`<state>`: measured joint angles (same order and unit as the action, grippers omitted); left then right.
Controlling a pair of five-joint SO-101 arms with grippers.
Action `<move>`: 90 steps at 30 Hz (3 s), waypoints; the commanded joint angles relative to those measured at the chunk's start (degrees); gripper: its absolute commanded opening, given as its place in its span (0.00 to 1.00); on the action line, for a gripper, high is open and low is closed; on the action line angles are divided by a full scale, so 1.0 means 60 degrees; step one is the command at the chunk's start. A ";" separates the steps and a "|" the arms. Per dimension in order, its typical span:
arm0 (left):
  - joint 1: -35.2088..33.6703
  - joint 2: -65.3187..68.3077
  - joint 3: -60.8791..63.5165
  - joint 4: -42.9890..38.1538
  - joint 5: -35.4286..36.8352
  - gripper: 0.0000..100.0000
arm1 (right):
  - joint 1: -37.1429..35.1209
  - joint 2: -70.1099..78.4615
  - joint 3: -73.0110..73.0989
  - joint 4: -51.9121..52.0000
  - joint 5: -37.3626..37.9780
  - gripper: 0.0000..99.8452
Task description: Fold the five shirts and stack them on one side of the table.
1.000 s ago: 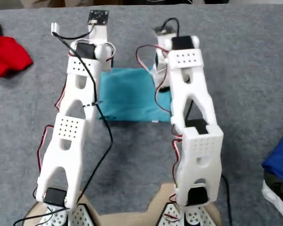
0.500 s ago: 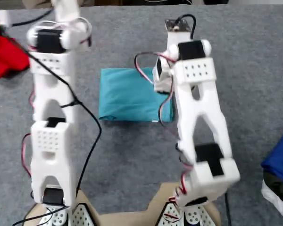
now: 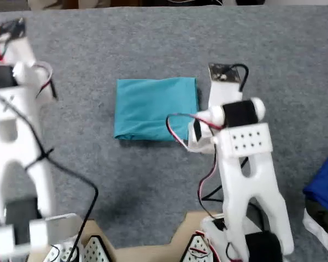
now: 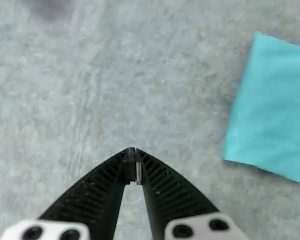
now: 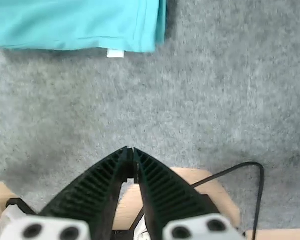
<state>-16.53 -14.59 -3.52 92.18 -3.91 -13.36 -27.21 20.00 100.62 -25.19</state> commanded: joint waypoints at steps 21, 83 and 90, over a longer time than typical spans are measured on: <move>-0.0220 -0.7055 0.6462 -0.0718 -0.1626 0.02 | -0.0901 0.4154 0.0681 -0.5729 -0.6139 0.34; -0.0205 -0.7143 0.6374 -0.0278 -0.1685 0.02 | 0.1282 0.7245 -0.3216 -0.6447 -0.3473 0.00; -0.0205 -0.7143 0.6388 -0.0337 -0.1685 0.02 | 0.3802 0.5048 -0.3245 -0.6198 -0.2535 0.00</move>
<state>-17.14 -56.79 35.34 90.24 -13.41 2.81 11.74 2.68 62.99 -42.51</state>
